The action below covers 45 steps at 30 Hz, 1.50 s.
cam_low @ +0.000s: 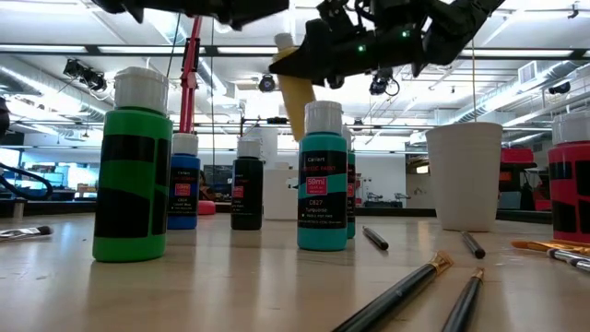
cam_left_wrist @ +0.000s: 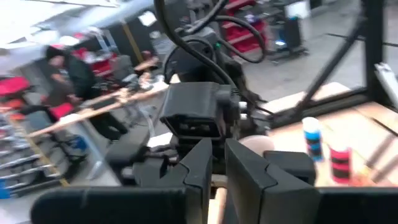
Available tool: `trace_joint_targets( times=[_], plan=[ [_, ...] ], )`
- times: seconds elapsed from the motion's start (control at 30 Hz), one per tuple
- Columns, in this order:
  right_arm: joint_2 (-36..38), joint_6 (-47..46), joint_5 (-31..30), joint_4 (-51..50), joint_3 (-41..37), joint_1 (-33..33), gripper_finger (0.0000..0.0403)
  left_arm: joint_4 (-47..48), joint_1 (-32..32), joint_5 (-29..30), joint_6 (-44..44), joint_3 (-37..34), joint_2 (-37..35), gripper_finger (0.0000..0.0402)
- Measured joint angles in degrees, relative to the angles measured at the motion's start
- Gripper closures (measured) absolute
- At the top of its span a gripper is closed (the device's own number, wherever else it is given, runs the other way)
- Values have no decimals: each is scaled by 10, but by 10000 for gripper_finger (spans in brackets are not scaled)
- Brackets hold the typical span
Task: Pick & Place Paint Supplies
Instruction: Put the large yellow paint bottle into the white bin
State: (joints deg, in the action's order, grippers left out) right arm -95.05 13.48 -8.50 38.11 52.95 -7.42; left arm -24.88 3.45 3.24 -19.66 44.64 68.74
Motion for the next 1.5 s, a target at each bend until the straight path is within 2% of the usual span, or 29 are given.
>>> trace_joint_targets(
  times=[0.17,0.23,0.33,0.4,0.53,0.73,1.2,1.27,1.43,1.5],
  plan=[
    [45,-32,-24,-37,0,-38,184,6,-2,20,5,0,-26,334],
    [48,-41,10,-38,0,-59,184,7,-3,18,12,0,-26,334],
    [24,-63,97,-15,-1,-88,188,10,-3,18,14,0,-26,335],
    [4,-66,123,1,-1,-100,189,14,-3,16,15,0,-24,335],
    [-45,-71,93,33,-1,-118,184,22,-3,16,22,0,-23,335],
    [-97,-71,82,63,-1,-136,183,32,-3,16,22,0,-23,335],
    [-120,-72,80,49,-2,-149,180,57,-3,20,29,0,-23,335],
    [-120,-72,79,49,-2,-148,179,73,-3,50,44,0,-23,335],
    [-120,-71,81,62,-2,-141,178,99,16,221,74,0,4,319],
    [-120,-71,81,59,-2,-141,178,99,36,235,106,0,26,302]
  ],
)
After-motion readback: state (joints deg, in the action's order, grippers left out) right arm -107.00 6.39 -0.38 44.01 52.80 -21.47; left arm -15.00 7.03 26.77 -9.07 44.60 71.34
